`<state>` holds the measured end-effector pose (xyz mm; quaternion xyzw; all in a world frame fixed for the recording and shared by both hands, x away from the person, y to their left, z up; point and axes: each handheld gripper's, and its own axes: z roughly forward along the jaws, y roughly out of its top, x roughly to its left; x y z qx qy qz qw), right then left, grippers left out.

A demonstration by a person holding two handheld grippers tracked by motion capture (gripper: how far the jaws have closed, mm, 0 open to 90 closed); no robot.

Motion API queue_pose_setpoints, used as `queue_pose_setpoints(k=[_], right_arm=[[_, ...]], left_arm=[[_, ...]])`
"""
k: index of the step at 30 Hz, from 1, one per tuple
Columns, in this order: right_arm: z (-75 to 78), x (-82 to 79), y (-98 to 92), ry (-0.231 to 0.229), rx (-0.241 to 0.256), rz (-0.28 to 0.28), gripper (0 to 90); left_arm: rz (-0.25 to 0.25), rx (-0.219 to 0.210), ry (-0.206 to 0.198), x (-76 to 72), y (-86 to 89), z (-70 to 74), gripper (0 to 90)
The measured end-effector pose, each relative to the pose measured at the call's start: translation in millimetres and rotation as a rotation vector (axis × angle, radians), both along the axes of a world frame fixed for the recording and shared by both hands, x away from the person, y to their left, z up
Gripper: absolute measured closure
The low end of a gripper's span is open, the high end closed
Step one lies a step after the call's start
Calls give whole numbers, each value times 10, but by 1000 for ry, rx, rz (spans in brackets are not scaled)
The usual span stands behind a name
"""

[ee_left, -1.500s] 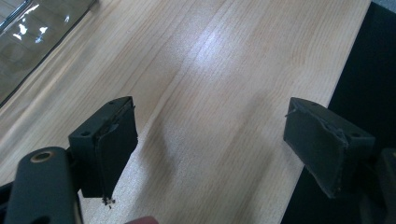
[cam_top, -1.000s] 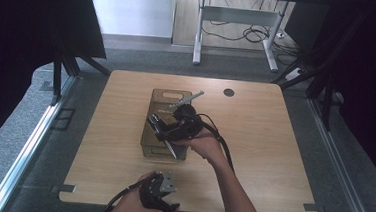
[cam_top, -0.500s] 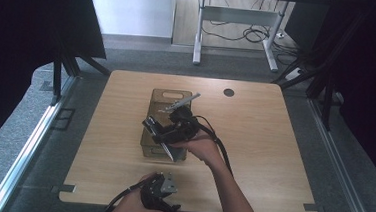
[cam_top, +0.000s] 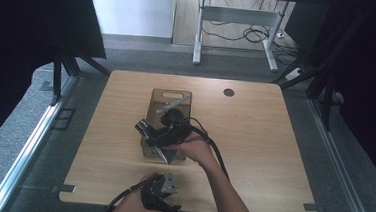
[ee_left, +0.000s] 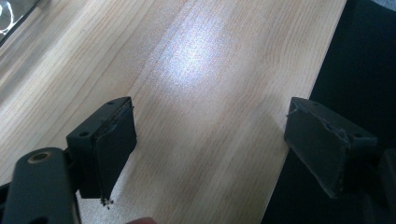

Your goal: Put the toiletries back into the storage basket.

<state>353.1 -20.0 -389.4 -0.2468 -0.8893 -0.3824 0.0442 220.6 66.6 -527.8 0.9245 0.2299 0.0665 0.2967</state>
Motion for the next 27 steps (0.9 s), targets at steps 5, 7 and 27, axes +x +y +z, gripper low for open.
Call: queue_pose_setpoints(k=[5, 7, 27], right_arm=[[-26, -19, 28, 4, -10, 7, 468], [-44, -21, 34, 7, -13, 9, 468], [2, 37, 78, 29, 11, 5, 471]], left_arm=[[-14, -8, 10, -4, -26, -8, 163], [-20, -5, 6, -12, -42, -17, 151], [-24, 0, 4, -16, -39, -17, 148]])
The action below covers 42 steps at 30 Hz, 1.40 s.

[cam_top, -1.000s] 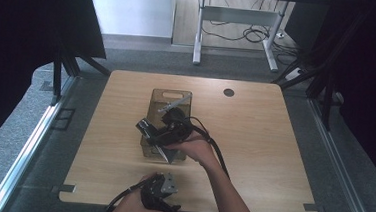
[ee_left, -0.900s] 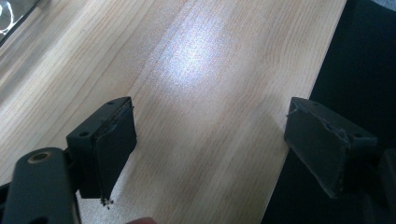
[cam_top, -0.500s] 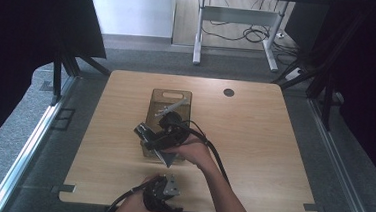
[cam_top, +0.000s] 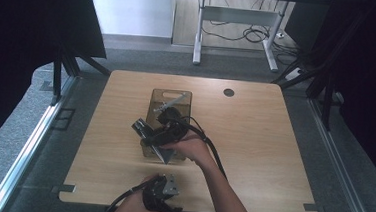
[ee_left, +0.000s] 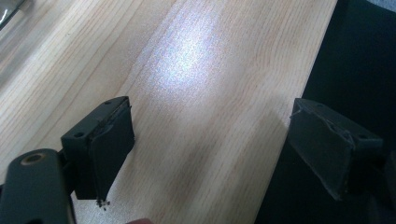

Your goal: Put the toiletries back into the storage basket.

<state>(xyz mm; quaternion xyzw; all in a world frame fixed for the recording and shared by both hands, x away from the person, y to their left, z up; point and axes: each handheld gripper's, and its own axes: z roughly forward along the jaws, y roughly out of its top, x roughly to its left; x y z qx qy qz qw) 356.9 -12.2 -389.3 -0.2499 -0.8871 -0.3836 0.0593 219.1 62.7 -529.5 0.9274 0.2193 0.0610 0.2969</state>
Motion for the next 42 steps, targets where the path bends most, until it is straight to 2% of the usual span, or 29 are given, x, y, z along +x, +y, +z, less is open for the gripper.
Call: queue_pose_setpoints(k=[12, 23, 27, 28, 32, 42], right_arm=[[8, 117, 28, 24, -1, -37, 472], [-30, 373, 53, 74, -20, -94, 472], [-78, 492, 42, 99, -26, -130, 472], [-87, 520, 39, 105, -26, -139, 472], [-104, 621, 44, 123, -30, -176, 472], [-136, 727, 117, 140, -51, -211, 472]], left_arm=[[2, 1, -1, -1, 2, 4, 151], [7, 4, -6, 4, 26, 32, 154], [11, -1, -9, 5, 36, 40, 154], [20, -19, -4, -2, 31, 36, 155], [18, -14, -8, -1, 38, 47, 155], [15, -11, -17, 7, 62, 76, 155]])
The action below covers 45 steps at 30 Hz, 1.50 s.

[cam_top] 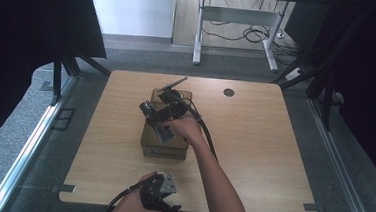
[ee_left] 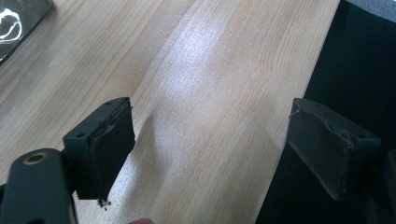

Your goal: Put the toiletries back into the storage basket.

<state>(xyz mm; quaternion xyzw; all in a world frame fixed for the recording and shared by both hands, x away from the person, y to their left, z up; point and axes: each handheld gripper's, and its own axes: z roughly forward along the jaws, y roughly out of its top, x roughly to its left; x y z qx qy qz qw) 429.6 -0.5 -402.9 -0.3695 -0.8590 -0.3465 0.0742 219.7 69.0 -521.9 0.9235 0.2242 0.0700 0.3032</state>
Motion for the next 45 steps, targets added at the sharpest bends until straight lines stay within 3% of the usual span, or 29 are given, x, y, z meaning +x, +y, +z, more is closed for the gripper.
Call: queue_pose_setpoints(k=[8, 10, 11, 15, 25, 32, 33, 45], right_arm=[[-88, 57, 97, 27, -38, -39, 471], [-96, 57, 121, 38, -48, -45, 471], [-100, 58, 139, 46, -51, -51, 471], [-83, 68, 175, 54, -61, -81, 471], [-78, 135, 159, 97, -66, -199, 471], [-113, 162, 124, 132, -56, -280, 471], [-118, 164, 129, 136, -57, -288, 471], [-276, 198, 157, 200, -86, -429, 472]], left_arm=[[0, -3, 1, -7, 6, 21, 155], [6, -21, 0, -23, 4, 41, 155], [-5, -6, -7, -18, 16, 59, 155], [4, -34, -16, -41, 36, 104, 155], [16, -57, -24, -17, 120, 165, 156], [2, -48, -33, -25, 126, 196, 156], [8, -62, -28, -33, 119, 192, 156], [6, -68, -33, -23, 152, 220, 156]])
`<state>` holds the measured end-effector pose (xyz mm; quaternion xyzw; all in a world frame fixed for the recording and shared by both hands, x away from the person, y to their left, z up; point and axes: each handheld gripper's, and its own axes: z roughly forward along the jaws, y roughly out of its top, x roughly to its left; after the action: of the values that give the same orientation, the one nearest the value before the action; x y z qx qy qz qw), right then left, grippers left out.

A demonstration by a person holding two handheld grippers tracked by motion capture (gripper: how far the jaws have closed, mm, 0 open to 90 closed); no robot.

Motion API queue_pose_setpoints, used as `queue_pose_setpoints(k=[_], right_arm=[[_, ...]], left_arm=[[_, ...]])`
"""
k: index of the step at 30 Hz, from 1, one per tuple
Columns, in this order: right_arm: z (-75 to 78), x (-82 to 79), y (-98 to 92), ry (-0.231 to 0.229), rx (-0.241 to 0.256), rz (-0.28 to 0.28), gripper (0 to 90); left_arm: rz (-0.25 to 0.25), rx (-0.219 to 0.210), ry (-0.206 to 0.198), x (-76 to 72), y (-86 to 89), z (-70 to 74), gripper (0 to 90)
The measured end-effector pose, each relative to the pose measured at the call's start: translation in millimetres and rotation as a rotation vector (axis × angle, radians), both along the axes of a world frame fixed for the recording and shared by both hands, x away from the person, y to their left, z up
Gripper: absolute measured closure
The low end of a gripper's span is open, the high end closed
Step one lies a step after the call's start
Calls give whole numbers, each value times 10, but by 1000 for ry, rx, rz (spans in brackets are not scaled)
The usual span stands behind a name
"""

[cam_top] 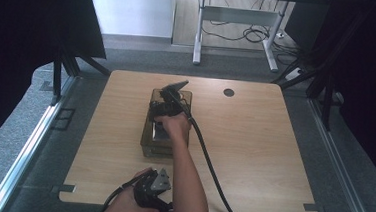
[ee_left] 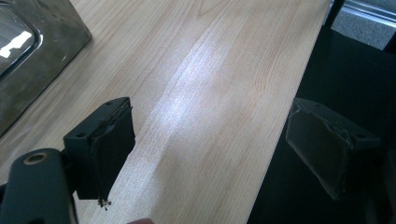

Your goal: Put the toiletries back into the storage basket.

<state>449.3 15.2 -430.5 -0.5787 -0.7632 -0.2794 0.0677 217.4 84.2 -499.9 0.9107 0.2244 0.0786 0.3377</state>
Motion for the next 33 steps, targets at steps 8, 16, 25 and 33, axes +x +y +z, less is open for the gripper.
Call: queue_pose_setpoints(k=[8, 16, 25, 33], right_arm=[[-140, 46, -48, 41, 2, -83, 471], [-311, 75, -111, 80, 4, -170, 471], [-455, 75, -66, 103, 5, -174, 468], [-563, 78, -21, 127, -3, -169, 463]], left_arm=[[2, -1, 2, 6, 5, -2, 156], [-3, 5, -1, 15, 29, 12, 157], [-9, 21, -3, 24, 28, 4, 157], [17, -15, 7, 13, 10, -21, 158]])
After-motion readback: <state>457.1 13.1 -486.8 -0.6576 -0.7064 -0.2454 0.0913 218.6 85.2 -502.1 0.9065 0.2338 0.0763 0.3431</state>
